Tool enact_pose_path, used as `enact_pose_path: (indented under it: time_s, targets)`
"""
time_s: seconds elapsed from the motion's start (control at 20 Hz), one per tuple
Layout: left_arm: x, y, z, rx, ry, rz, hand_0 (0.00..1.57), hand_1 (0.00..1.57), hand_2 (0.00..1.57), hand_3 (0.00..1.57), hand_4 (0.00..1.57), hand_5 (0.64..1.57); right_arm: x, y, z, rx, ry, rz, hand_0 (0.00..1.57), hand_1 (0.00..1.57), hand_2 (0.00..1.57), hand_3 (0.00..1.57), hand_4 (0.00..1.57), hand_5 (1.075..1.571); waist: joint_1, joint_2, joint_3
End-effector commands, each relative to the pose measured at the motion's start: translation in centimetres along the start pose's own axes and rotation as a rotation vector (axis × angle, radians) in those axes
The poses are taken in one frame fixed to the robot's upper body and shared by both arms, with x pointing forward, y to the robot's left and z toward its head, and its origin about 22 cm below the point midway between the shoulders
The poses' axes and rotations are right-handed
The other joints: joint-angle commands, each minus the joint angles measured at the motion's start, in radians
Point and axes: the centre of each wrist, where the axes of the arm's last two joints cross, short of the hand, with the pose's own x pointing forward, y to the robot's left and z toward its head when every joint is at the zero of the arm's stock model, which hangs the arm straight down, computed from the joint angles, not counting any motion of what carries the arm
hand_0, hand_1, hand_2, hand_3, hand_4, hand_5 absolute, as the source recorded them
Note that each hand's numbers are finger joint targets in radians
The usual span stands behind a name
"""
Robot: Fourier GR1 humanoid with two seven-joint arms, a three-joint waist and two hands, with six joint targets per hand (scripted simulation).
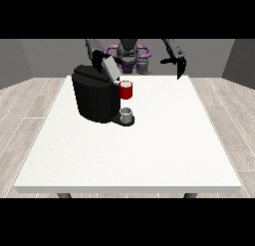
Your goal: Insert the coffee pod into the coffee machine and close the lid
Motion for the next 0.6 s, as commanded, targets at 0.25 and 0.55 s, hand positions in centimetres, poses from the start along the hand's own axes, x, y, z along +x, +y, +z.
enact_pose_path:
  time_s: [0.25, 0.55]
  targets:
    - [1.2, 1.1, -0.2, -0.049, 0.004, -0.013, 0.0, 0.0, 0.0, 0.0, 0.35, 1.571, -1.0, -0.1, -1.2, -0.026, 0.025, 0.027, 0.0, 0.0, 0.0, 0.0, 0.4, 1.571, 0.051, 0.045, 0.0078]
    - [-0.5, -0.2, -0.9, 0.015, 0.019, 0.02, 0.0, 0.0, 0.0, 0.0, 0.34, 1.571, 1.7, 1.9, -2.8, 0.084, -0.026, 0.02, 0.0, 0.0, 0.0, 0.0, 0.4, 1.571, 0.004, 0.05, 0.0074]
